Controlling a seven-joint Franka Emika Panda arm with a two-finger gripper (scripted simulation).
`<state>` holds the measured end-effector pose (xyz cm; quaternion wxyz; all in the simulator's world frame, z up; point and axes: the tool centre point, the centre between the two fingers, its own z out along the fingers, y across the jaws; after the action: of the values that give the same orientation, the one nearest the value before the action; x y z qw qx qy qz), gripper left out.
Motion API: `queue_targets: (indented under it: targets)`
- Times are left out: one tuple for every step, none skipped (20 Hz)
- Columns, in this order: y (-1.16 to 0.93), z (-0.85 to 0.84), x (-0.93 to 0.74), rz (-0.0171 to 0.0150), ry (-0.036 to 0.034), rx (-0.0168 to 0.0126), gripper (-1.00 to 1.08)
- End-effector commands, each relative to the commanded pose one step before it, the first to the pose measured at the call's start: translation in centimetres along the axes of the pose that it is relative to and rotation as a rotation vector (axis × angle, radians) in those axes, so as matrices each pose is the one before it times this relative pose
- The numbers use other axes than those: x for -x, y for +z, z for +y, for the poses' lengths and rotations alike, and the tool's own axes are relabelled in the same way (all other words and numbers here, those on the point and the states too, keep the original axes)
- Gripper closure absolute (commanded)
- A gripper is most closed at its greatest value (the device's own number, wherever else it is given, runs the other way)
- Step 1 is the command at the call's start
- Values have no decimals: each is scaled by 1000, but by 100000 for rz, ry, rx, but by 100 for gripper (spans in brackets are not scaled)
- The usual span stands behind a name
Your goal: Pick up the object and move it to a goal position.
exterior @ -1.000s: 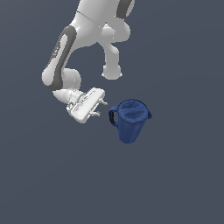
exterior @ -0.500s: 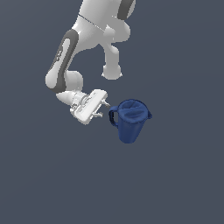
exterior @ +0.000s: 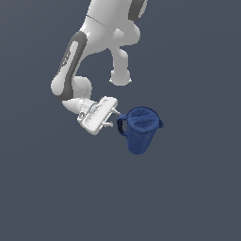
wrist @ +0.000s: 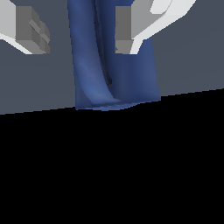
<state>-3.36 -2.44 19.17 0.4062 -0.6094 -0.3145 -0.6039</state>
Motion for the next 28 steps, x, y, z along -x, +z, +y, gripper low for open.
queue_targets:
  targets:
    - [1029, -86, -3, 47, 35, -111, -20]
    - [316, -14, 9, 20, 41, 18, -20]
    - [256, -25, -5, 0, 0, 0, -20]
    - [182, -19, -4, 0, 0, 0, -20]
    - [94, 9, 24, 18, 63, 22, -20]
    - [36, -4, -1, 0, 0, 0, -20]
    - [0, 0, 0, 0, 0, 0, 108]
    - [0, 0, 0, 0, 0, 0, 108]
    - [0, 0, 0, 0, 0, 0, 108]
    - [0, 0, 0, 0, 0, 0, 108]
    - [0, 0, 0, 0, 0, 0, 108]
    - [0, 0, 0, 0, 0, 0, 108]
    - [0, 0, 0, 0, 0, 0, 108]
    - [0, 0, 0, 0, 0, 0, 108]
    - [0, 0, 0, 0, 0, 0, 108]
    - [0, 0, 0, 0, 0, 0, 108]
    - [-11, 3, -31, 18, -45, 4, 108]
    - [-8, -12, -33, 0, 0, 0, 108]
    - [-24, -37, -98, 0, 0, 0, 108]
    - [-41, -61, -164, 0, 0, 0, 108]
    - [-39, -89, -214, -46, 8, -15, 108]
    - [-74, -112, -300, 0, 0, 0, 108]
    - [-66, -141, -347, -65, 13, -21, 108]
    - [-110, -166, -446, 0, 0, 0, 108]
    - [-90, -196, -482, -91, 18, -29, 108]
    - [-125, -218, -568, -46, 9, -15, 108]
    - [-133, -242, -625, -65, 13, -20, 108]
    - [-147, -263, -685, -65, 13, -20, 108]
